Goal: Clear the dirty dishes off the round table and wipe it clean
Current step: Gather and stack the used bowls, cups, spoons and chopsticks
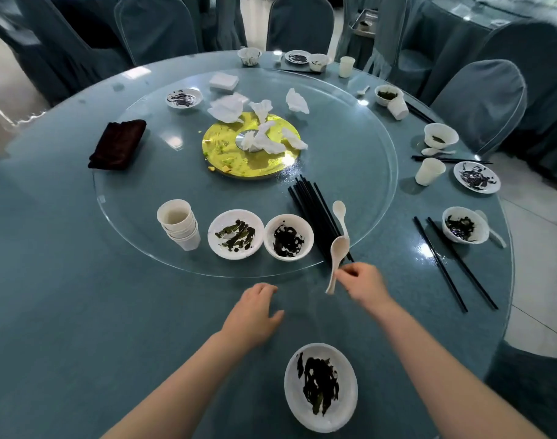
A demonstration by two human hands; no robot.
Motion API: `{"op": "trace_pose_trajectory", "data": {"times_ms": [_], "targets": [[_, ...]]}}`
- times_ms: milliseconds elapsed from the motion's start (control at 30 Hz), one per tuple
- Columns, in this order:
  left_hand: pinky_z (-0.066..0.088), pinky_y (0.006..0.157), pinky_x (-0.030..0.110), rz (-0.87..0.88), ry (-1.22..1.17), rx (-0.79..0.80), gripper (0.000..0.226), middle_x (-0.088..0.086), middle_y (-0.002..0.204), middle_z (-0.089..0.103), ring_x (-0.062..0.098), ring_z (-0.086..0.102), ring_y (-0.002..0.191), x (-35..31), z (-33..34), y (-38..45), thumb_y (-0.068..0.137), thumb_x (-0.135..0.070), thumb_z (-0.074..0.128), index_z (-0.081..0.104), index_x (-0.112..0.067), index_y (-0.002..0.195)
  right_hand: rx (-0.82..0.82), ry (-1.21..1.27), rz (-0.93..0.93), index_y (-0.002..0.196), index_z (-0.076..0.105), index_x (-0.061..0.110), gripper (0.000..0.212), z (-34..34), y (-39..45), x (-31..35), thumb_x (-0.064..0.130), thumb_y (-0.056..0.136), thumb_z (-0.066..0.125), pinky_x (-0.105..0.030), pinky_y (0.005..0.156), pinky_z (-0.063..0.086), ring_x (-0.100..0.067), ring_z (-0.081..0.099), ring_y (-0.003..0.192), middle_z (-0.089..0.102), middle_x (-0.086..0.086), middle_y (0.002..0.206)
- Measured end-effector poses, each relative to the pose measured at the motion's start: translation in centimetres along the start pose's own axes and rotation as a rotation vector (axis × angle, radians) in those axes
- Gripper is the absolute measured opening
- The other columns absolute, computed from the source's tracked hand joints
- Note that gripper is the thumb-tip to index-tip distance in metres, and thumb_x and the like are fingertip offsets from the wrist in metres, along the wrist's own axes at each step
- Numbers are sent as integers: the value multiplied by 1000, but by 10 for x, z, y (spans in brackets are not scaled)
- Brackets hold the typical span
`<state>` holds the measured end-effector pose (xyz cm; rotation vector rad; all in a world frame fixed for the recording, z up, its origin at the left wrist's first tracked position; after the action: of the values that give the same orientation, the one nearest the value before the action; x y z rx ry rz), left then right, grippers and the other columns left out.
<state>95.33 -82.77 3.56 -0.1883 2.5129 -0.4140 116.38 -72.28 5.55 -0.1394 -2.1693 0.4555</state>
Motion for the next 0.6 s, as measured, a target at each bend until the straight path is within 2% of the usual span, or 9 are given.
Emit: {"op": "trace_pose_trajectory", "data": {"times_ms": [67,167,333,467,600], "targets": [[16,120,31,-52,145,9,68,3,161,13,20,12,148,12,-3,8,95,-37,51,22,-13,152,-17,-98,3,66,59,16,24,-18,32,11,19,89,65,-19,45,36,-16,46,55,54,1,58],[9,120,34,-98,265,16,76,3,163,-8,19,-4,150,26,-3,14,96,-37,47,4,-13,155,-37,-293,13,63,56,11,26,-36,78,27,19,88,60,-28,55,37,-21,49,63,55,-2,61],[3,121,33,-126,303,5,76,-2,162,-15,14,-10,149,48,3,9,97,-36,41,-4,-18,155,61,-619,41,56,39,13,31,-38,135,40,13,84,51,-28,46,25,-28,42,62,41,-4,56],[-2,119,30,-111,317,-16,76,-6,161,-17,12,-10,149,58,5,8,97,-37,39,-7,-20,155,62,-665,106,65,45,10,21,-30,159,40,14,86,49,-27,46,28,-21,43,54,50,-6,64],[-3,119,30,-115,288,-14,77,-7,161,-17,11,-11,149,61,5,10,97,-37,40,-7,-21,155,51,-709,137,71,48,8,19,-25,169,38,14,89,48,-28,47,27,-17,44,56,50,-5,69]]}}
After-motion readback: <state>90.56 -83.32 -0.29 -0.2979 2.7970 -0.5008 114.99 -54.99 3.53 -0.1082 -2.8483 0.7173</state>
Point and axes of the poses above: each hand's wrist, its own y-axis towards the middle knuckle, its own z-axis out of the palm, x = y × z, the point moved 3 cm from there along y, towards the middle knuckle
